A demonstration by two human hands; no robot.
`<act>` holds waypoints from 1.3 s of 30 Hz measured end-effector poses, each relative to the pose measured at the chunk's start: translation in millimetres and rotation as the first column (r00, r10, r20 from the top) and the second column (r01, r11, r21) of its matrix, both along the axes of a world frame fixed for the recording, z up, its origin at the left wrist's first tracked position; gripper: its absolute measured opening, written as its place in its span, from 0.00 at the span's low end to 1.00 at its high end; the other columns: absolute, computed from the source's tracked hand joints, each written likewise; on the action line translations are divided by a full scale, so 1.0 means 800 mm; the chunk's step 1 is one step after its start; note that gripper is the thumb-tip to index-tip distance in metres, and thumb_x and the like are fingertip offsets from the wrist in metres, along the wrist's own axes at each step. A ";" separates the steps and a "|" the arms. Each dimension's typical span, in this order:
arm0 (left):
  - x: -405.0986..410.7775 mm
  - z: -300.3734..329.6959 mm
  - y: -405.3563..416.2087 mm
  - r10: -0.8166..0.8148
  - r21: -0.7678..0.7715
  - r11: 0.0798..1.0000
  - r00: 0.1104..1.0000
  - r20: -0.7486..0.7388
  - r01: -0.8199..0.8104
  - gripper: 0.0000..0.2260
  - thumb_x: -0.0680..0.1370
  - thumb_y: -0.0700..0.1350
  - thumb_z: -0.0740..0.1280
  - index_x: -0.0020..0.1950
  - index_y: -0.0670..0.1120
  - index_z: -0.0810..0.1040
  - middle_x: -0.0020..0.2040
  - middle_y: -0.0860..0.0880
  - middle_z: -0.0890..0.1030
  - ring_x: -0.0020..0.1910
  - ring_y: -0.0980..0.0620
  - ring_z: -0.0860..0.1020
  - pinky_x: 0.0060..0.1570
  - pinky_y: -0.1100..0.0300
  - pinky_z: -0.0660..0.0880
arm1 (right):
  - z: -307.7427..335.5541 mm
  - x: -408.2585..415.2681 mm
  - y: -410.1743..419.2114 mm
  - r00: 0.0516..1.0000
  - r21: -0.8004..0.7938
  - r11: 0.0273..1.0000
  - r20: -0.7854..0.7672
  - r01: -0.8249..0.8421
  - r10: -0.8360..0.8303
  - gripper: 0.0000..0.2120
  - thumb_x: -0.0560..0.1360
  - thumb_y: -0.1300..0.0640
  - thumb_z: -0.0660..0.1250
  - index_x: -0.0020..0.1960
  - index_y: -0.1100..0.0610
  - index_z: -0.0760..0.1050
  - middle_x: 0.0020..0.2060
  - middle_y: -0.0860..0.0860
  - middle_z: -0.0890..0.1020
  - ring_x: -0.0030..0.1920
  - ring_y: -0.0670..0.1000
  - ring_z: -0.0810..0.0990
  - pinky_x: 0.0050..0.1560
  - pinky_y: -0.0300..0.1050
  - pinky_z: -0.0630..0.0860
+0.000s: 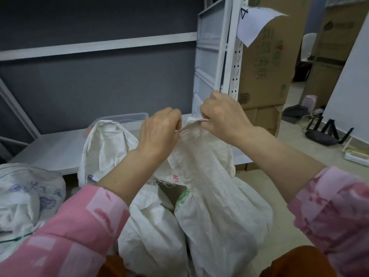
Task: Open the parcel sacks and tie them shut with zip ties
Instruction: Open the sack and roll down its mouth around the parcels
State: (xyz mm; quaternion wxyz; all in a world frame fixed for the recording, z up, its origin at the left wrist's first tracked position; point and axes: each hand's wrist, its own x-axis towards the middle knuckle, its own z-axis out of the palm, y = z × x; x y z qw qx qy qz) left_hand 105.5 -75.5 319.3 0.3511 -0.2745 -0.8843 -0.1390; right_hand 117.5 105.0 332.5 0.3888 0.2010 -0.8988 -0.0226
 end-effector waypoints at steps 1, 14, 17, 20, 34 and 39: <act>0.004 -0.003 0.004 -0.003 -0.024 1.000 0.999 0.045 0.004 0.08 0.69 0.33 0.65 0.36 0.46 0.71 0.35 0.49 0.74 0.34 0.45 0.73 0.29 0.55 0.66 | -0.003 0.005 -0.004 0.999 0.026 1.000 -0.038 0.009 -0.008 0.14 0.59 0.66 0.74 0.29 0.59 0.68 0.25 0.53 0.71 0.33 0.55 0.71 0.31 0.43 0.61; -0.017 0.051 0.005 -0.210 0.196 0.978 0.392 0.896 0.076 0.08 0.70 0.49 0.74 0.49 0.50 0.84 0.46 0.52 0.84 0.46 0.54 0.78 0.47 0.60 0.72 | -0.025 0.022 0.011 0.898 0.308 0.951 -0.406 -0.042 0.171 0.15 0.68 0.76 0.63 0.32 0.58 0.68 0.27 0.53 0.67 0.30 0.53 0.67 0.34 0.46 0.59; -0.013 0.044 0.015 -0.246 0.213 0.968 0.333 0.910 0.133 0.03 0.69 0.44 0.75 0.36 0.51 0.83 0.34 0.53 0.78 0.36 0.55 0.73 0.41 0.61 0.70 | -0.027 0.023 0.012 0.897 0.307 0.951 -0.405 -0.048 0.176 0.16 0.68 0.76 0.62 0.31 0.57 0.67 0.27 0.53 0.67 0.30 0.53 0.67 0.34 0.45 0.58; -0.011 0.037 0.027 -0.101 0.058 0.994 0.539 0.836 0.096 0.10 0.69 0.45 0.73 0.28 0.54 0.79 0.29 0.57 0.75 0.34 0.55 0.72 0.36 0.63 0.67 | -0.027 0.021 0.011 0.956 0.292 0.954 -0.254 -0.067 0.145 0.13 0.67 0.73 0.62 0.31 0.57 0.67 0.27 0.52 0.68 0.32 0.54 0.68 0.34 0.45 0.60; -0.001 0.000 0.022 -0.022 -0.229 0.972 0.992 0.126 0.051 0.07 0.74 0.44 0.66 0.51 0.49 0.79 0.46 0.49 0.81 0.49 0.46 0.74 0.44 0.60 0.62 | -0.012 0.004 0.002 0.959 0.183 0.983 0.275 0.017 -0.068 0.05 0.70 0.57 0.69 0.39 0.59 0.77 0.32 0.50 0.73 0.41 0.51 0.67 0.39 0.45 0.63; 0.008 -0.006 0.023 0.161 -0.214 0.971 0.952 0.260 -0.106 0.08 0.74 0.46 0.65 0.49 0.45 0.68 0.42 0.47 0.78 0.45 0.41 0.77 0.47 0.51 0.72 | -0.032 0.005 -0.006 0.994 0.300 0.951 -0.096 0.076 -0.050 0.13 0.57 0.72 0.69 0.28 0.59 0.67 0.22 0.53 0.67 0.26 0.53 0.66 0.31 0.44 0.57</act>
